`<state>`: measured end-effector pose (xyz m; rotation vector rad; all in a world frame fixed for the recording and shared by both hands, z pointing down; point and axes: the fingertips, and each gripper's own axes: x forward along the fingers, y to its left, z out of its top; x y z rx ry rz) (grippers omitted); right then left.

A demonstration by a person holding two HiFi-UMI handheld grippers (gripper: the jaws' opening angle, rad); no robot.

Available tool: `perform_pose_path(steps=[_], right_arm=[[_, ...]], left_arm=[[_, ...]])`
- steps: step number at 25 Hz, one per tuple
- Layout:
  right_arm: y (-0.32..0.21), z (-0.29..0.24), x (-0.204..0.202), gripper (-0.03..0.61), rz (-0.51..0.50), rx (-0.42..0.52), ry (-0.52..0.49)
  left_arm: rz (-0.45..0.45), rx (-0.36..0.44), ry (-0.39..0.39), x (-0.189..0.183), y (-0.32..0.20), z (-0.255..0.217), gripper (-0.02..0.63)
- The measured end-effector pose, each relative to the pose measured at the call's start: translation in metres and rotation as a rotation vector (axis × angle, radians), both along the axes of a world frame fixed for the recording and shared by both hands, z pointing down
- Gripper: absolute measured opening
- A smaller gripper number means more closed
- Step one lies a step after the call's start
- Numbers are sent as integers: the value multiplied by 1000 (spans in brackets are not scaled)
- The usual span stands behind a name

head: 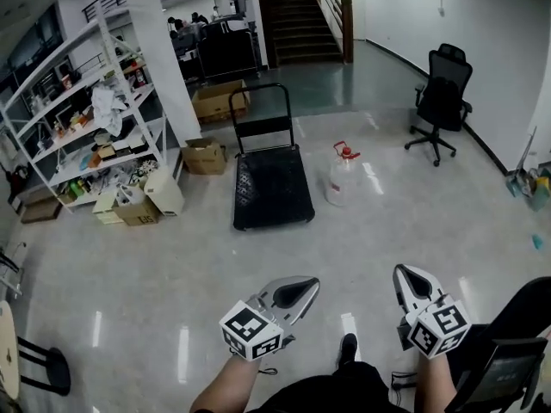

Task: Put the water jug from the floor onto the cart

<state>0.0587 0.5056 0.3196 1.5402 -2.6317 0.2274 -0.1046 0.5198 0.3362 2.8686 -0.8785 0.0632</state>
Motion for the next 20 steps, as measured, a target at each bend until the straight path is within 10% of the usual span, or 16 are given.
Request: perform_pose_path(steps=[20], right_arm=[[-263,-2,121,0,-117,21,-80]], left_arm=[[-78,-16,-74,120,-244,-17,0]])
